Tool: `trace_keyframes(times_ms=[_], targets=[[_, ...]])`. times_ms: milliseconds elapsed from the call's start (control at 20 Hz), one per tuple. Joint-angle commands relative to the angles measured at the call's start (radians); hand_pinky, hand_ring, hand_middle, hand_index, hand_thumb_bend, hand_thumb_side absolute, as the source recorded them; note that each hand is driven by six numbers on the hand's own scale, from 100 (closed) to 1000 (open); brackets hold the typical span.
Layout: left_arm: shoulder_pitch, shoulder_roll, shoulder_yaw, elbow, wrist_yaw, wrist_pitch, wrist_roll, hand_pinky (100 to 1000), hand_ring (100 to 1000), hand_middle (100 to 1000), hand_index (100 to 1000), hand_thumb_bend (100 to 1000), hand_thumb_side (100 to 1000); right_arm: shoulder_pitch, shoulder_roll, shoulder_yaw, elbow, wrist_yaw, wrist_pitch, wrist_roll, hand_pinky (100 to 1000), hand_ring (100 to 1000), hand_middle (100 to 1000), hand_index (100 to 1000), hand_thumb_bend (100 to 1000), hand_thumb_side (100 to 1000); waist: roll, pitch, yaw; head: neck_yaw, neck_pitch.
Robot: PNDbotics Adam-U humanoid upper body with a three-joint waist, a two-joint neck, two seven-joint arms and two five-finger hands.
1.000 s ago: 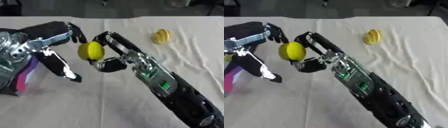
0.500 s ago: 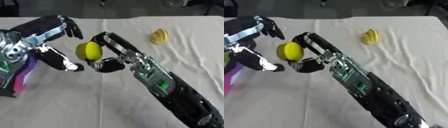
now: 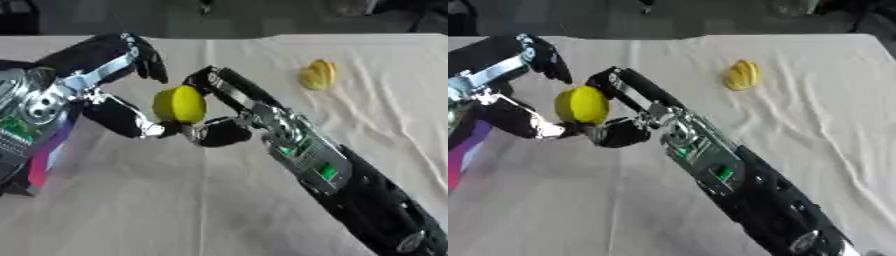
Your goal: Pick up the objects with one hand, pass them to the other hand, and then place them into the box on the other side of the table.
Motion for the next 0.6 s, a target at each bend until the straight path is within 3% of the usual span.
trace_keyframes(times_ms=[50,500,600], targets=[[-0.024,-0.002,0.009,-0.003,0.032,-0.007,0.013,715,619,561,612,535,297,-0.012,0.0,-0.001,-0.014,-0.006,-0.001,0.001,763,595,467,566,100,100,0.009,-0.015,-0.002,0.002,-0.009],[-0.024,-0.006,0.002,0.002,0.102,-0.047,0.009,714,590,519,551,333,101,-0.009,0.0,-0.001,-0.013,-0.01,-0.001,0.002,762,594,468,567,100,100,0.008,-0.014,-0.006,0.002,-0.011],[-0.023,-0.007,0.001,0.006,0.103,-0.053,0.0,716,592,521,552,296,100,-0.008,0.0,-0.001,-0.012,-0.011,-0.003,0.007,761,594,468,567,100,100,0.008,-0.014,-0.007,0.003,-0.013]])
